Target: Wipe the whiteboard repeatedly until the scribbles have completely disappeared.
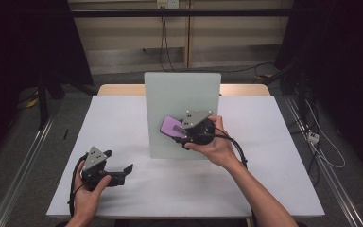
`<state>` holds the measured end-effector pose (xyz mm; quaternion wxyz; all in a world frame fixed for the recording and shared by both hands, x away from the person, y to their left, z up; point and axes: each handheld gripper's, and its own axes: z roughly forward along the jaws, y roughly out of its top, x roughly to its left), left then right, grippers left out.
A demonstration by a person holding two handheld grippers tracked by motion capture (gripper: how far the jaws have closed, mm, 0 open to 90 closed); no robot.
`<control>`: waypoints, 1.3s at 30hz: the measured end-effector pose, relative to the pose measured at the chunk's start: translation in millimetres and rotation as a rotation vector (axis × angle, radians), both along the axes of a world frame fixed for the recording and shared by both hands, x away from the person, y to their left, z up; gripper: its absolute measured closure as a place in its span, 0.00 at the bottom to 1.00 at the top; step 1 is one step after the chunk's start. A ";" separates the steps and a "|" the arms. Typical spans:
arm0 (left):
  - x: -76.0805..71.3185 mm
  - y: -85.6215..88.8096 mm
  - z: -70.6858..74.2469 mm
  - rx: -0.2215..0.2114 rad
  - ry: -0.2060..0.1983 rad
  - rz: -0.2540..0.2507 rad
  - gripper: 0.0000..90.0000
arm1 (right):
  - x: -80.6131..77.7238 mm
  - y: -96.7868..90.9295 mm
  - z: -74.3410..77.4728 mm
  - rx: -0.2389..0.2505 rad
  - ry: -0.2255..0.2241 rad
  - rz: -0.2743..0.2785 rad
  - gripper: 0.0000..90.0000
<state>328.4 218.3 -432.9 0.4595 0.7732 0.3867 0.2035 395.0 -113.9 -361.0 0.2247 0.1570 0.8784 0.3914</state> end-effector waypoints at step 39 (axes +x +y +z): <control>0.4 -0.7 -0.5 0.003 0.008 -0.005 0.05 | -1.1 -26.2 15.7 0.050 -0.040 -0.069 0.46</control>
